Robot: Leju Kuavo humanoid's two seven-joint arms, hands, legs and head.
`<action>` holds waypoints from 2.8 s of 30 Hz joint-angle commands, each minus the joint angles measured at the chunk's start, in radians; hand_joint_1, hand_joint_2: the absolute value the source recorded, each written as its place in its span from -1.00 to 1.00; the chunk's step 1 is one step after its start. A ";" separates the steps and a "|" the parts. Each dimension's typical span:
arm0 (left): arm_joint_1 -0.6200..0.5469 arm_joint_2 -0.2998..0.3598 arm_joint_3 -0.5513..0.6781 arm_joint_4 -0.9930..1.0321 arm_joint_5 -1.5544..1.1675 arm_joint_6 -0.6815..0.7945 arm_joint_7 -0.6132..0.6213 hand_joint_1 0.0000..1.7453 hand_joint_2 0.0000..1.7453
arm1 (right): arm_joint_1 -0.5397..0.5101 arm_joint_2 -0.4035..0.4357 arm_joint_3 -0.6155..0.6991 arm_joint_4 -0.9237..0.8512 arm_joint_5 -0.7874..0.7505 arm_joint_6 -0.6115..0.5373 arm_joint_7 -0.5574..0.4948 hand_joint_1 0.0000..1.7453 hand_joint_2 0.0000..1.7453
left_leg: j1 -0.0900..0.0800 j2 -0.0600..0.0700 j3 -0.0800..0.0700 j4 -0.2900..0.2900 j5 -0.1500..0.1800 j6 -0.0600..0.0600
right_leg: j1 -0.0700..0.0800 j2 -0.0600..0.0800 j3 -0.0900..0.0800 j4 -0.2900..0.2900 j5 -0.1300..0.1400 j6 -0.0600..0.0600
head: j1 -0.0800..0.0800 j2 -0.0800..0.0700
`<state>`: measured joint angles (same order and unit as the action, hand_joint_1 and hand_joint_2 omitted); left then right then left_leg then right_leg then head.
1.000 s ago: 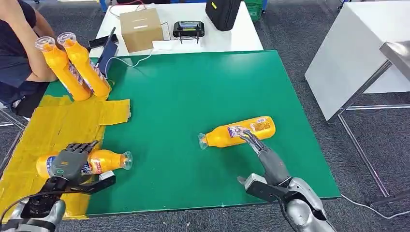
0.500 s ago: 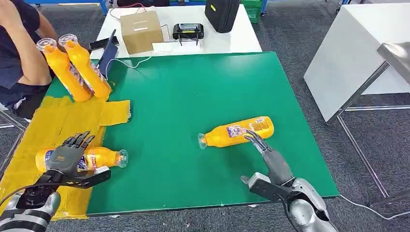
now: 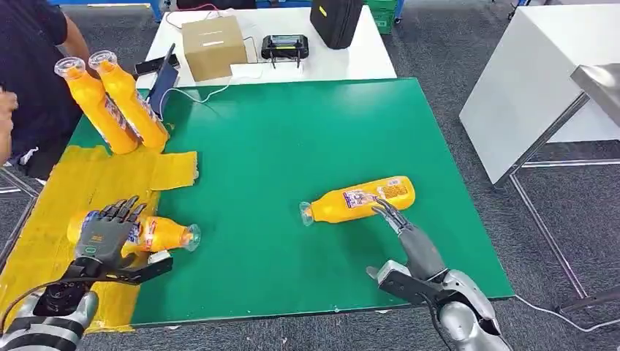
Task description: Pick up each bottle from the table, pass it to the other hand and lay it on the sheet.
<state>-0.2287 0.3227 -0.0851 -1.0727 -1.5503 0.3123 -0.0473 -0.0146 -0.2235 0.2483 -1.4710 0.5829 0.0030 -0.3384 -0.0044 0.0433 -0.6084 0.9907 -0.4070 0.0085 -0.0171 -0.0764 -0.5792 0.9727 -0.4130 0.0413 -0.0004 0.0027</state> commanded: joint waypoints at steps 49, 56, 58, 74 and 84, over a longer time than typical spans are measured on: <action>0.018 -0.216 0.183 -0.369 1.065 -0.220 -0.472 -1.00 -1.00 | -0.837 -0.114 0.314 0.852 0.173 0.160 0.070 -1.00 1.00 | 0.001 -0.002 -0.003 0.002 0.000 0.001 | 0.000 0.007 -0.002 0.000 0.001 0.001 | 0.000 0.000; -0.032 -0.198 0.167 -0.308 1.085 -0.216 -0.490 -1.00 1.00 | -0.885 -0.132 0.449 0.912 0.136 0.267 0.009 -1.00 1.00 | 0.000 -0.004 -0.004 0.002 0.001 0.001 | 0.000 0.004 -0.003 0.001 0.001 0.001 | 0.000 0.000; -0.052 -0.193 0.151 -0.287 1.088 -0.214 -0.496 -1.00 1.00 | -0.917 -0.118 0.498 0.943 0.131 0.300 0.002 -1.00 1.00 | 0.000 -0.003 -0.005 0.002 0.001 0.001 | 0.000 0.005 -0.004 0.001 0.001 0.001 | 0.000 0.000; -0.124 -0.181 0.079 -0.224 1.100 -0.201 -0.501 -1.00 1.00 | -0.910 -0.028 0.674 1.075 0.069 0.263 0.039 -1.00 1.00 | 0.001 -0.003 -0.003 0.001 0.001 0.001 | 0.001 0.006 -0.001 0.000 0.001 0.001 | 0.000 0.000; -0.124 -0.184 0.060 -0.237 1.094 -0.195 -0.507 -1.00 1.00 | -0.883 0.013 0.694 1.116 0.075 0.245 0.057 -1.00 1.00 | 0.001 -0.003 -0.004 0.001 0.002 0.002 | 0.001 0.003 -0.003 0.000 0.002 0.001 | 0.000 0.000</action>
<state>-0.3059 0.1347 0.0118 -1.3794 -0.4540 0.1167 -0.5543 -0.8836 -0.2583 0.8777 -0.4559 0.6558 0.2491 -0.2846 -0.0052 0.0436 -0.6154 0.9918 -0.4045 0.0110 -0.0171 -0.0767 -0.5861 0.9733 -0.4105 0.0440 -0.0004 0.0027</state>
